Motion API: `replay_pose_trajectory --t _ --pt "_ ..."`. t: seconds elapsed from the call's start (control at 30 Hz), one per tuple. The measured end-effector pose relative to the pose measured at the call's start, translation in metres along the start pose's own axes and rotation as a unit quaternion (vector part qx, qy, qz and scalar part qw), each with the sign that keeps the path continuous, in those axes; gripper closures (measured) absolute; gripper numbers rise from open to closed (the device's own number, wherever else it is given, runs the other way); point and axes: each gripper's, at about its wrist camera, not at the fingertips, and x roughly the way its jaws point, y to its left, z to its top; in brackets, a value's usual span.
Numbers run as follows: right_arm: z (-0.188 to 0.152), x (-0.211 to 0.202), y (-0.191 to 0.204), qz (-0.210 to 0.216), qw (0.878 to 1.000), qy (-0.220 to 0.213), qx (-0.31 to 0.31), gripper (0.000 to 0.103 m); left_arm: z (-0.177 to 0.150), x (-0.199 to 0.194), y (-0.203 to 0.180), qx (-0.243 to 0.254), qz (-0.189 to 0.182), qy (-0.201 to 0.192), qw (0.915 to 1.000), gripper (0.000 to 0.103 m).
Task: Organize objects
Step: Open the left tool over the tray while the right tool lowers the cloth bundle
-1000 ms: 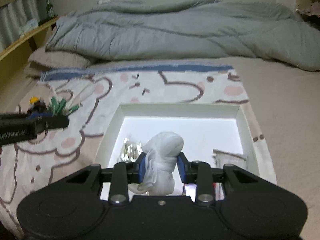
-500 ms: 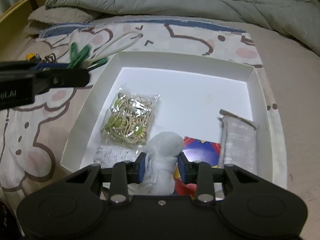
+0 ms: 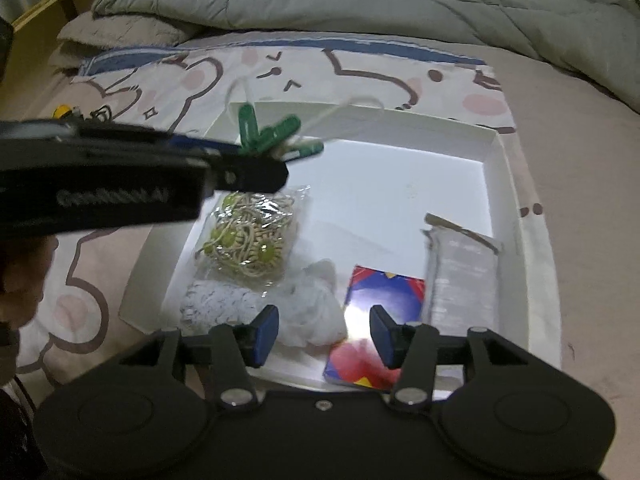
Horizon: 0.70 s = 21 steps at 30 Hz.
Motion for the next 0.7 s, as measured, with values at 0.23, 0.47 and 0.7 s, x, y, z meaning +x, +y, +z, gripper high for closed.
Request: replay_pose_trajectory --t 0.23,0.47,0.7 --pt "-0.003 0.003 -0.013 -0.005 1.000 0.004 0.014 0.053 -0.005 0.017 -0.001 -0.008 -0.003 -0.004 1.0000 0.043" --pt "-0.002 0.004 -0.018 -0.008 1.000 -0.004 0.025 0.058 -0.004 0.017 0.008 -0.025 0.019 0.010 0.9994 0.039" --pt "0.006 0.012 -0.027 0.001 0.997 -0.027 0.078 0.065 -0.001 0.010 0.012 -0.031 0.028 0.009 0.9991 0.039"
